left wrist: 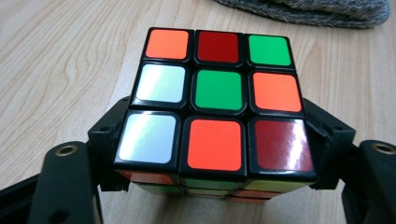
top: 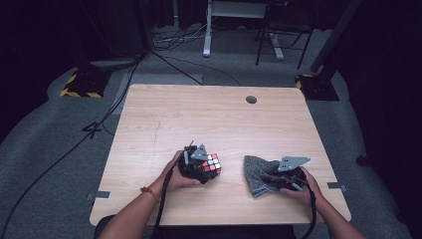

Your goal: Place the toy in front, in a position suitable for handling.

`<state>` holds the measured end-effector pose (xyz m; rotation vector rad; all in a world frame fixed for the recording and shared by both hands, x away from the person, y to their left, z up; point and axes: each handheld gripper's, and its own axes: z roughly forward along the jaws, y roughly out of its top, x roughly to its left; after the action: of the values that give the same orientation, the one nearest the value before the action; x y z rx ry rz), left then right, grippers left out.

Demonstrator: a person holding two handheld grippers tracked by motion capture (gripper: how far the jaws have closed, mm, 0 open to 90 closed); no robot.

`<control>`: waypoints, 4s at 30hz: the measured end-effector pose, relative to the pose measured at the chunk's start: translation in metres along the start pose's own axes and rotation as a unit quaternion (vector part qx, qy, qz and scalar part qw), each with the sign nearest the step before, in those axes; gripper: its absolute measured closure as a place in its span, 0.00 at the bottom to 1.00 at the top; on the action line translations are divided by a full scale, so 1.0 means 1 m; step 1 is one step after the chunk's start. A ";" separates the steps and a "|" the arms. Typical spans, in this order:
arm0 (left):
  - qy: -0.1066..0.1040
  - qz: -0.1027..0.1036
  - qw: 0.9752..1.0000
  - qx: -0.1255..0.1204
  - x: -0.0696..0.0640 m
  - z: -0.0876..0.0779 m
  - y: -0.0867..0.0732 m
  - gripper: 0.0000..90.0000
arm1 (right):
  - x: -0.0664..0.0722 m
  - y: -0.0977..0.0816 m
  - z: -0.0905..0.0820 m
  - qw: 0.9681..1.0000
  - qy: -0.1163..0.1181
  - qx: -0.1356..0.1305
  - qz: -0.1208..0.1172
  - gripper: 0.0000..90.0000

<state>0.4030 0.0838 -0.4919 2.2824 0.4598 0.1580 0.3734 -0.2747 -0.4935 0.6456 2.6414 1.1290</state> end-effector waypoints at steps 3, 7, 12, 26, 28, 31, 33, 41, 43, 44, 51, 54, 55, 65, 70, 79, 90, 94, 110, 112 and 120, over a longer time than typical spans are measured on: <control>-0.006 0.003 1.000 0.000 0.001 0.001 0.000 0.35 | 0.001 0.000 -0.001 1.000 0.000 -0.002 -0.002 0.86; -0.007 0.014 1.000 0.006 0.000 0.001 0.002 0.36 | 0.000 0.000 -0.003 1.000 0.007 -0.009 0.000 0.87; 0.005 0.035 0.999 0.016 -0.005 -0.002 0.005 0.37 | -0.001 0.001 -0.007 1.000 0.003 -0.018 -0.002 0.88; -0.005 0.057 0.998 -0.014 -0.018 -0.011 0.022 0.37 | -0.004 0.016 -0.031 0.997 -0.004 -0.081 0.005 0.88; -0.010 0.064 0.998 -0.014 -0.019 -0.010 0.026 0.37 | -0.002 0.023 -0.034 0.996 -0.007 -0.088 0.000 0.88; -0.004 0.066 0.998 -0.012 -0.020 -0.006 0.033 0.37 | 0.004 0.036 -0.036 0.995 -0.002 -0.099 -0.012 0.88; -0.005 0.070 0.997 -0.008 -0.023 -0.002 0.037 0.37 | 0.008 0.045 -0.036 0.995 0.004 -0.103 -0.021 0.88; -0.005 0.099 0.995 0.003 -0.035 0.005 0.053 0.37 | 0.027 0.085 -0.027 0.992 0.028 -0.111 -0.050 0.88; -0.008 0.103 0.995 0.000 -0.038 0.005 0.056 0.38 | 0.033 0.095 -0.020 0.992 0.039 -0.107 -0.059 0.88; -0.008 0.107 0.994 0.004 -0.040 0.004 0.057 0.38 | 0.036 0.099 -0.016 0.992 0.043 -0.102 -0.065 0.88; -0.004 0.108 0.994 0.019 -0.043 0.005 0.057 0.38 | 0.051 0.120 0.009 0.993 0.049 -0.073 -0.083 0.88; -0.001 0.105 0.994 0.024 -0.044 0.006 0.057 0.38 | 0.056 0.124 0.015 0.993 0.037 -0.067 -0.094 0.88; 0.001 0.106 0.994 0.027 -0.044 0.006 0.057 0.38 | 0.058 0.124 0.016 0.993 0.031 -0.065 -0.098 0.88; 0.001 0.107 0.994 0.033 -0.042 0.002 0.055 0.38 | 0.047 0.114 0.009 0.994 -0.012 -0.043 -0.096 0.88; -0.003 0.107 0.994 0.025 -0.045 0.001 0.057 0.38 | 0.056 0.120 0.008 0.993 -0.003 -0.060 -0.104 0.88; -0.001 0.111 0.993 0.028 -0.047 -0.001 0.058 0.38 | 0.063 0.129 0.013 0.992 -0.009 -0.053 -0.116 0.88; 0.001 0.112 0.993 0.025 -0.048 -0.006 0.058 0.38 | 0.048 0.110 -0.002 0.993 -0.031 -0.059 -0.096 0.88; -0.005 0.125 0.991 0.036 -0.055 0.002 0.061 0.38 | 0.065 0.119 0.001 0.991 0.003 -0.066 -0.117 0.88; 0.005 0.120 0.992 0.035 -0.053 -0.010 0.057 0.38 | 0.050 0.109 0.002 0.993 -0.028 -0.052 -0.103 0.88; 0.006 0.119 0.992 0.030 -0.053 -0.012 0.056 0.38 | 0.047 0.105 0.000 0.994 -0.022 -0.054 -0.094 0.88; -0.013 0.116 0.993 0.035 -0.066 -0.005 0.060 0.38 | 0.072 0.122 0.001 0.990 0.033 -0.079 -0.114 0.88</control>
<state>0.3576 0.0250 -0.4425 2.4002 0.1866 0.2301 0.3487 -0.1657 -0.4067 0.2720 2.5638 1.2922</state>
